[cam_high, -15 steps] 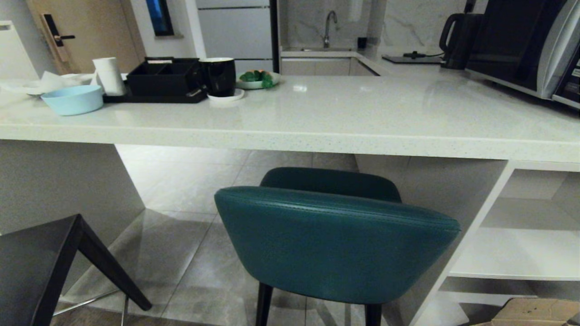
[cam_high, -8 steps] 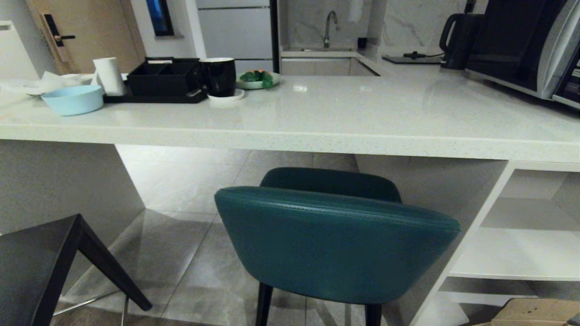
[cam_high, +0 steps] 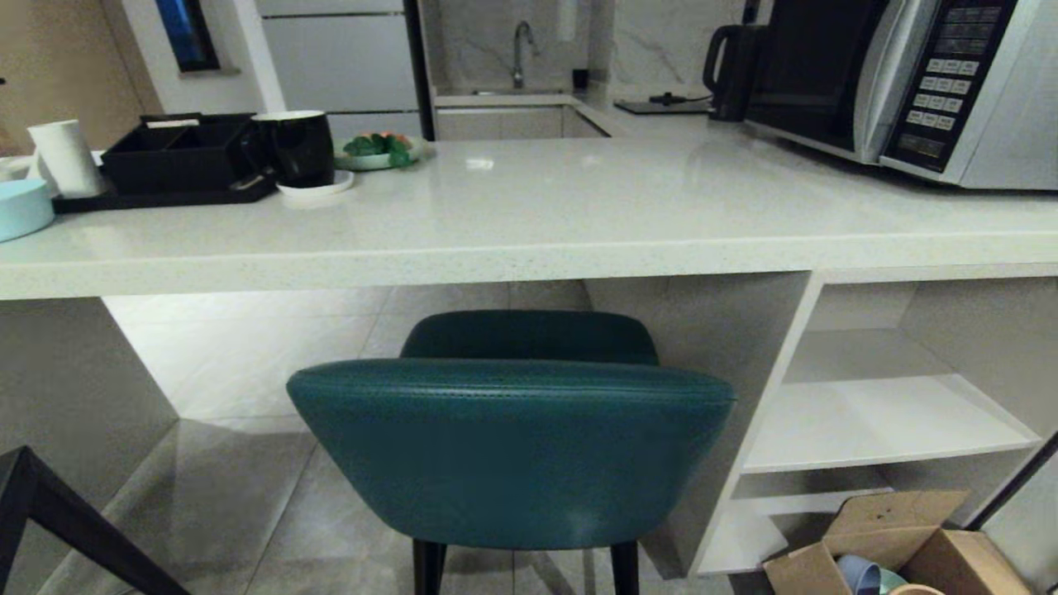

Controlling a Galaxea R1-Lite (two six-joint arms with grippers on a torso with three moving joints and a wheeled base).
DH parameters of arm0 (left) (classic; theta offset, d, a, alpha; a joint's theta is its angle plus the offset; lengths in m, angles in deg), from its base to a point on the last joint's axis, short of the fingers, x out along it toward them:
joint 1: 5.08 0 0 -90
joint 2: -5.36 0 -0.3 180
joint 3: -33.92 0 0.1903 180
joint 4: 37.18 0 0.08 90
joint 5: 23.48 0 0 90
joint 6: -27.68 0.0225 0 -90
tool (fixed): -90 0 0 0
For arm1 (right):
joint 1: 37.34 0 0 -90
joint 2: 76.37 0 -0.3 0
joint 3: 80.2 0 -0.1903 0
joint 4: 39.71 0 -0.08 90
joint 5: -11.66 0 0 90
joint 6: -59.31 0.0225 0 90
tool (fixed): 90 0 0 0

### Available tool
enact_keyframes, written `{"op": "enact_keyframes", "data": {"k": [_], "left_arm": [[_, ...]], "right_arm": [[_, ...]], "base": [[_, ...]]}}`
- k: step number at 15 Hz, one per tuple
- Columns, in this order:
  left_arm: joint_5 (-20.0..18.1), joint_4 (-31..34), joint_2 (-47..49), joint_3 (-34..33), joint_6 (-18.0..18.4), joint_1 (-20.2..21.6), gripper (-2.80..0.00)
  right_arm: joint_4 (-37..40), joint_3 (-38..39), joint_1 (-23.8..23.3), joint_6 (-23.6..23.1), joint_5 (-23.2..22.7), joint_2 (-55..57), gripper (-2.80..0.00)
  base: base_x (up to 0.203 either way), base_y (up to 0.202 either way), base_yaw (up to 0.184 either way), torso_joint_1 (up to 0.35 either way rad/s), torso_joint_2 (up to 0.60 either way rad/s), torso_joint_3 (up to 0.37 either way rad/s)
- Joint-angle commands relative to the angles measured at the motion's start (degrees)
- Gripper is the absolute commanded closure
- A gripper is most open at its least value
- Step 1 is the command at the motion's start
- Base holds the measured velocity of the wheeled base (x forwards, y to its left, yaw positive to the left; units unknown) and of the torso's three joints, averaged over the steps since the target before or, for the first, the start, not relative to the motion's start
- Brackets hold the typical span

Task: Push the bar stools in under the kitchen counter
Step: Pull the blue chair out from under the dining table

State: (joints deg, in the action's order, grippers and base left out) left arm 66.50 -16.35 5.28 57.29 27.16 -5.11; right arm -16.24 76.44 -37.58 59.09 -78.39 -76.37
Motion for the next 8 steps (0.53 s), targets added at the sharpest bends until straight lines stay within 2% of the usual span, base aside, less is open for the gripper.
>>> {"op": "enact_keyframes", "data": {"k": [1,8], "left_arm": [[0.02,-0.01,-0.01,-0.79,-0.02,0.02,0.0],[0.02,-0.28,-0.01,-0.88,-0.02,0.02,0.0]], "right_arm": [[-0.01,0.0,-0.02,-0.04,-0.04,-0.09,0.0],[-0.1,0.0,0.04,-0.13,-0.04,-0.09,0.0]], "base": [[0.0,0.0,0.0,0.0,0.0,0.0],[0.0,0.0,0.0,0.0,0.0,0.0]]}}
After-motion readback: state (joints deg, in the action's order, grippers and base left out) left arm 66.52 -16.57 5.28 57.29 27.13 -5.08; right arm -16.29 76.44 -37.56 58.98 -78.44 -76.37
